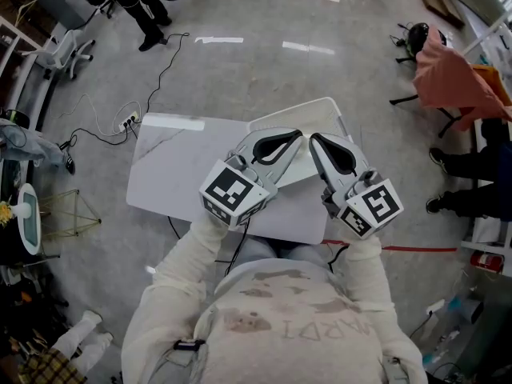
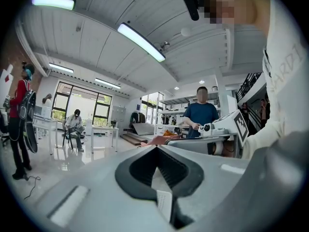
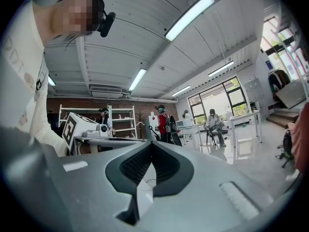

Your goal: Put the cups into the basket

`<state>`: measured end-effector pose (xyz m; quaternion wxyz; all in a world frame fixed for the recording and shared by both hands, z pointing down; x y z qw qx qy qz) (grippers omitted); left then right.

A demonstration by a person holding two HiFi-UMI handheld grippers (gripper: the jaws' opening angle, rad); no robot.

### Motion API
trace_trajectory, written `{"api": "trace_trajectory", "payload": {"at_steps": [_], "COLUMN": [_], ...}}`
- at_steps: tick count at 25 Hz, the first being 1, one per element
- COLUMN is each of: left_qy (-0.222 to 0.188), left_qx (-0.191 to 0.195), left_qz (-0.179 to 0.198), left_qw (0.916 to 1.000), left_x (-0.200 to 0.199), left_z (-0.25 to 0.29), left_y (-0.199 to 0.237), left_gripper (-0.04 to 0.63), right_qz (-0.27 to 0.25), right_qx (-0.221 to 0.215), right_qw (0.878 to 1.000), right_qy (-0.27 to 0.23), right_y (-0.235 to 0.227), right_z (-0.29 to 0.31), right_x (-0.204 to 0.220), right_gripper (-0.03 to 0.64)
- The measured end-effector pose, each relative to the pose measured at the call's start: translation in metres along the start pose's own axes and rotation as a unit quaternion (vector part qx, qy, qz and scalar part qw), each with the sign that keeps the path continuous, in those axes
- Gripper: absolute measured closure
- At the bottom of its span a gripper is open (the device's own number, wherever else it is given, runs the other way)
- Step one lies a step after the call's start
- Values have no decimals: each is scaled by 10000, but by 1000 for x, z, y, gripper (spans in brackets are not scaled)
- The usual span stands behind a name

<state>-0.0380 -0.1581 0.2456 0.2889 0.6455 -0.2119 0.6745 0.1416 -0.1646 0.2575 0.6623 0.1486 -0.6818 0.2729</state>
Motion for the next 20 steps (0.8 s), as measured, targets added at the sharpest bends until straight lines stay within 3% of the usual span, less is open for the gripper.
{"api": "trace_trajectory", "payload": {"at_steps": [20], "left_qy": [-109], "left_qx": [120], "left_qz": [108], "left_qw": [9998], "left_x": [-7], "left_z": [-7], "left_y": [-7], "left_gripper": [595], "right_qz": [-94], "right_qx": [27], "right_qw": [10000], "right_qy": [-3], "right_y": [11], "right_z": [-1], "right_x": [-4], "right_gripper": [591]}}
Point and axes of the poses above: the fingertips, and each gripper's own axes: z forward along the fingers, y to its left, x out of its underside, the point moved 10 cm from there along -z, backward along the fingers
